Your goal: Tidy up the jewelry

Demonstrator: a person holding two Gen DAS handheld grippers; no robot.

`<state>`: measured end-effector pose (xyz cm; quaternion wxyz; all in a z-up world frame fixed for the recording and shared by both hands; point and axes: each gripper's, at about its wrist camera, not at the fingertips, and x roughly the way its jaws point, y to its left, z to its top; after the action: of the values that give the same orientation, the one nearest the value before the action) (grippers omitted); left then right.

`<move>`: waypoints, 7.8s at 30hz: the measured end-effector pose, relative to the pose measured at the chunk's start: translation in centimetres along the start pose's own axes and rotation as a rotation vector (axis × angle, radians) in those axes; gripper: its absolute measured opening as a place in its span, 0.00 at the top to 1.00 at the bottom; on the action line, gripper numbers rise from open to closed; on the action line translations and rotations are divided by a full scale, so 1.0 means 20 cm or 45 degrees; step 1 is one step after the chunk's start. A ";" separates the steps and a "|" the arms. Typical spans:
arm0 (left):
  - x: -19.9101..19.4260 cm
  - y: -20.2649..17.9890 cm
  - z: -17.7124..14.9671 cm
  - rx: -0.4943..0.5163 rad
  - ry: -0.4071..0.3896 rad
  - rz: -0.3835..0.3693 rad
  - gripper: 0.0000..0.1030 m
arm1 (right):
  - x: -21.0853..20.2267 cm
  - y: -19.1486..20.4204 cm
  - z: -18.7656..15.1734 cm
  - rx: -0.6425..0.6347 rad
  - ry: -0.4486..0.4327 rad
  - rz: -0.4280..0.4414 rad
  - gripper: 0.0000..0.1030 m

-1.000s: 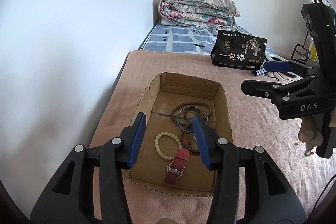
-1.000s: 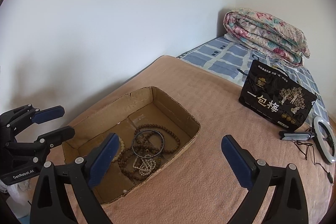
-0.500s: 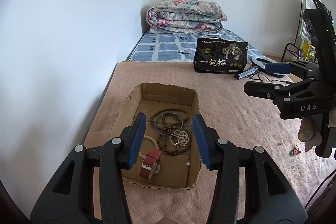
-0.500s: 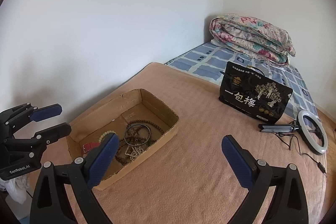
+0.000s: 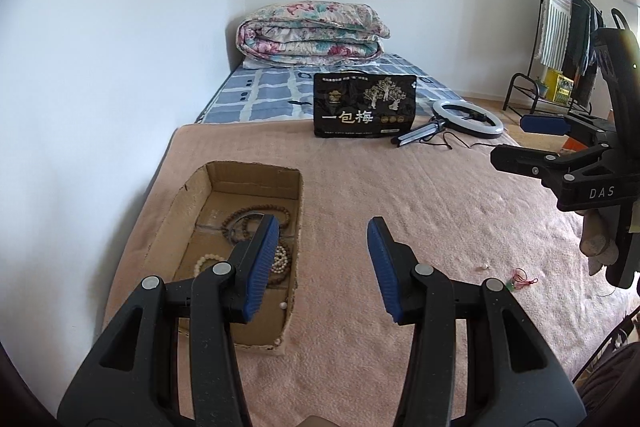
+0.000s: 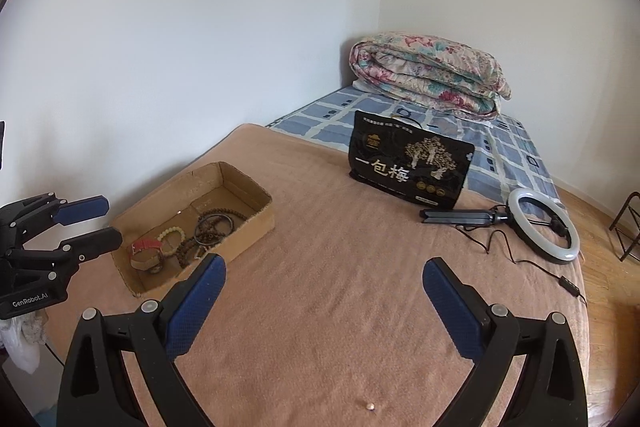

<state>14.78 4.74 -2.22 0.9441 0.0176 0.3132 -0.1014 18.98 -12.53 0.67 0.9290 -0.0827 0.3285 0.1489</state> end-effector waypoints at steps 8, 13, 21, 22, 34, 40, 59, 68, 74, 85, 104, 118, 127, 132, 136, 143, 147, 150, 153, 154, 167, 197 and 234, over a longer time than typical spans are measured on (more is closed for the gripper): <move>0.08 -0.19 -0.04 0.027 0.045 -0.128 0.54 | -0.18 -0.27 -0.24 0.097 0.034 -0.106 0.03; 0.15 -0.34 -0.08 0.059 0.081 -0.205 0.54 | -0.23 -0.42 -0.43 0.180 0.084 -0.154 0.03; 0.29 -0.57 -0.14 0.128 0.149 -0.317 0.54 | -0.20 -0.50 -0.69 0.212 0.182 -0.130 0.07; 0.31 -0.60 -0.15 0.135 0.161 -0.332 0.54 | -0.19 -0.50 -0.72 0.211 0.192 -0.117 0.08; 0.57 -0.86 -0.27 0.246 0.315 -0.468 0.68 | -0.02 -0.43 -0.96 0.189 0.318 0.016 0.25; 0.69 -0.92 -0.31 0.251 0.374 -0.505 0.68 | 0.06 -0.41 -1.00 0.202 0.344 0.052 0.35; 0.90 -1.01 -0.39 0.326 0.434 -0.476 0.83 | 0.18 -0.37 -1.02 0.141 0.387 0.075 0.47; 0.94 -1.00 -0.39 0.316 0.437 -0.468 0.90 | 0.22 -0.34 -1.03 0.084 0.400 0.042 0.52; 0.94 -0.99 -0.39 0.315 0.429 -0.458 0.91 | 0.22 -0.33 -1.02 0.062 0.404 0.016 0.67; 0.89 -0.90 -0.35 0.250 0.404 -0.418 0.91 | 0.17 -0.36 -0.99 0.096 0.376 0.017 0.68; 0.66 -0.70 -0.22 0.173 0.287 -0.347 0.91 | -0.01 -0.39 -0.82 0.150 0.259 -0.031 0.68; 0.43 -0.59 -0.13 0.159 0.186 -0.305 0.91 | -0.09 -0.27 -0.67 0.124 0.199 -0.037 0.68; 0.33 -0.46 -0.11 0.129 0.141 -0.247 0.91 | -0.08 -0.17 -0.54 0.105 0.165 0.001 0.68; 0.28 -0.32 -0.09 0.095 0.120 -0.200 0.91 | -0.04 -0.10 -0.47 0.081 0.150 0.028 0.68; 0.26 -0.20 -0.08 0.062 0.104 -0.154 0.91 | 0.00 -0.05 -0.41 0.070 0.141 0.055 0.68; 0.22 0.01 -0.08 0.001 0.088 -0.069 0.91 | 0.09 0.03 -0.30 0.056 0.134 0.106 0.68; 0.21 0.14 -0.06 -0.034 0.078 -0.023 0.91 | 0.15 0.09 -0.22 0.047 0.128 0.137 0.68; 0.21 0.23 -0.05 -0.064 0.069 0.005 0.91 | 0.20 0.13 -0.17 0.026 0.122 0.148 0.68; 0.22 0.30 -0.04 -0.084 0.067 0.030 0.91 | 0.25 0.17 -0.12 0.012 0.122 0.158 0.68; 0.23 0.32 -0.04 -0.089 0.065 0.037 0.91 | 0.27 0.19 -0.10 0.011 0.122 0.164 0.68; 0.28 0.54 -0.02 -0.135 0.066 0.102 0.91 | 0.49 0.36 0.08 -0.001 0.125 0.243 0.67; 0.31 0.74 -0.09 -0.194 0.088 0.142 0.91 | 0.80 0.63 0.23 -0.017 0.159 0.355 0.54; -0.18 0.53 -0.02 -0.177 -0.077 0.236 0.42 | 0.29 0.57 0.24 -0.041 -0.015 0.189 0.02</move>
<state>13.84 15.88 -0.63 0.9574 -0.0220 0.2878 0.0077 22.29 0.80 0.15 0.9159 -0.0721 0.3258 0.2231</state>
